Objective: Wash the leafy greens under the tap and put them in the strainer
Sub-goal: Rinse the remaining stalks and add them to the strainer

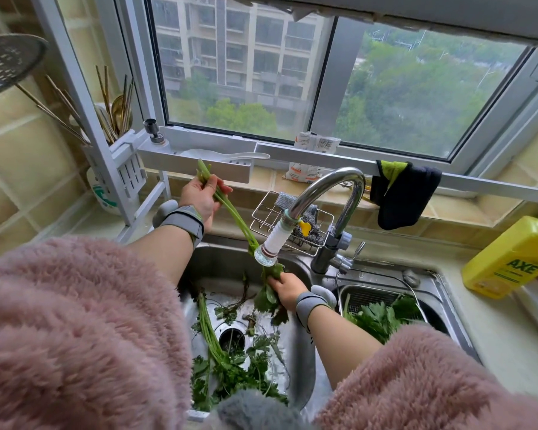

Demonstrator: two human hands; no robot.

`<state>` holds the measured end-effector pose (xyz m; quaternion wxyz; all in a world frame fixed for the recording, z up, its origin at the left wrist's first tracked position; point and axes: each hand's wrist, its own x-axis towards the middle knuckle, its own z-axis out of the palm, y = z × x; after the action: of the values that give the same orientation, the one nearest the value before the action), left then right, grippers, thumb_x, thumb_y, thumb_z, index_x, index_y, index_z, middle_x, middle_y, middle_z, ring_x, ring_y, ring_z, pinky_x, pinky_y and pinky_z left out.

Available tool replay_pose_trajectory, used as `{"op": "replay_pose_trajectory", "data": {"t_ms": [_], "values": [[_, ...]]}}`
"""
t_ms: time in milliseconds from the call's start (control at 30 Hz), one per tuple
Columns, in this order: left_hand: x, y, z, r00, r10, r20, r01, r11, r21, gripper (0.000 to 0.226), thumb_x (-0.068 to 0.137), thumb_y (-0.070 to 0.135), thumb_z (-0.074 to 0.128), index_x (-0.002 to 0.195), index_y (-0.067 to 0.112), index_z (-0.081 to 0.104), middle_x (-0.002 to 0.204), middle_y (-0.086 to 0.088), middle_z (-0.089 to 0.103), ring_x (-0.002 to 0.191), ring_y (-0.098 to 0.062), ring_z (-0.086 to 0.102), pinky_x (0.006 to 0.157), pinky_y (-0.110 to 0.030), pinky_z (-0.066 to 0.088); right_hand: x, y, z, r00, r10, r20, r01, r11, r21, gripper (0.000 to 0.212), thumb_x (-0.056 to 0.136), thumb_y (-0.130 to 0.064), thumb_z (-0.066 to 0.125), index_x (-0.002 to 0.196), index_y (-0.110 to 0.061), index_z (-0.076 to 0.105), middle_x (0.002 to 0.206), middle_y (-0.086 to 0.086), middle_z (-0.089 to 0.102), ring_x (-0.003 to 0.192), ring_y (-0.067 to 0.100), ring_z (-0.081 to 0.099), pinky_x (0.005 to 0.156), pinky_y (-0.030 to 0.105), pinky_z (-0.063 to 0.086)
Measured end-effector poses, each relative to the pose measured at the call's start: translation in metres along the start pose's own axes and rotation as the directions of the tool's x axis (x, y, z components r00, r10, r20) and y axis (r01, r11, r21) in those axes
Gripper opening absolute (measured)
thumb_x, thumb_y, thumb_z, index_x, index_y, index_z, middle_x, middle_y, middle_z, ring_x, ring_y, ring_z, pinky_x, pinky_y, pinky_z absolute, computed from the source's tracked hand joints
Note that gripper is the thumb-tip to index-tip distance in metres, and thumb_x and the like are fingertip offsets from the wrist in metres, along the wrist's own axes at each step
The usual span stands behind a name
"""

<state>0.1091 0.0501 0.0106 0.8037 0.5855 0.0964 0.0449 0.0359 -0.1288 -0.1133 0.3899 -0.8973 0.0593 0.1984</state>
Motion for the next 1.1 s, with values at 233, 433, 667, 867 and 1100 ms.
{"op": "replay_pose_trajectory", "data": {"t_ms": [233,433,667,867,1100], "values": [[0.004,0.001,-0.001,1.0,0.003,0.006,-0.004,1.0,0.025,0.027,0.101,0.014,0.037,0.076,0.014,0.048,0.049,0.008,0.062,0.054,-0.003,0.062,0.063,-0.024,0.049,-0.006,0.007,0.003,0.996,-0.015,0.093,0.003,0.991,0.133,0.012,0.095,-0.016,0.052,0.095,-0.009,0.062,0.071,-0.002,0.056,0.062,0.011,0.051,0.066,0.025,0.045],[0.002,0.004,0.001,0.999,-0.039,0.02,0.038,0.999,0.015,0.027,0.101,0.016,0.037,0.077,0.013,0.048,0.049,0.006,0.063,0.064,-0.01,0.062,0.069,-0.027,0.048,-0.005,0.015,0.002,0.973,0.144,0.179,-0.158,0.985,0.069,0.016,0.093,-0.027,0.053,0.079,-0.02,0.054,0.081,0.005,0.058,0.071,0.02,0.052,0.06,0.029,0.042],[-0.014,-0.009,0.016,0.983,-0.17,0.069,0.17,0.985,0.004,0.028,0.101,0.017,0.036,0.076,0.01,0.048,0.068,-0.007,0.061,0.072,-0.018,0.059,0.077,-0.032,0.049,-0.004,-0.006,-0.003,0.998,-0.007,0.061,-0.014,0.941,0.338,0.08,0.082,-0.007,0.066,0.146,-0.02,0.02,0.143,0.006,0.039,0.129,0.024,0.043,0.105,0.03,0.038],[-0.019,-0.016,0.018,0.974,-0.218,0.059,0.22,0.975,-0.018,0.028,0.101,0.015,0.035,0.077,0.008,0.046,0.058,-0.005,0.063,0.072,-0.018,0.059,0.086,-0.034,0.047,0.001,-0.023,0.002,0.986,-0.162,0.036,0.138,0.924,0.356,0.02,0.096,-0.01,0.048,0.115,-0.01,0.044,0.11,0.01,0.061,0.099,0.014,0.053,0.095,0.027,0.04],[-0.012,-0.021,0.005,0.978,-0.209,-0.005,0.209,0.978,-0.009,0.026,0.1,0.017,0.037,0.077,0.009,0.047,0.07,-0.007,0.06,0.073,-0.017,0.06,0.094,-0.037,0.046,0.002,-0.007,0.006,0.996,-0.08,0.035,0.076,0.991,0.106,0.013,0.097,-0.017,0.046,0.084,-0.019,0.045,0.066,-0.004,0.055,0.075,0.018,0.057,0.078,0.029,0.043]]}}
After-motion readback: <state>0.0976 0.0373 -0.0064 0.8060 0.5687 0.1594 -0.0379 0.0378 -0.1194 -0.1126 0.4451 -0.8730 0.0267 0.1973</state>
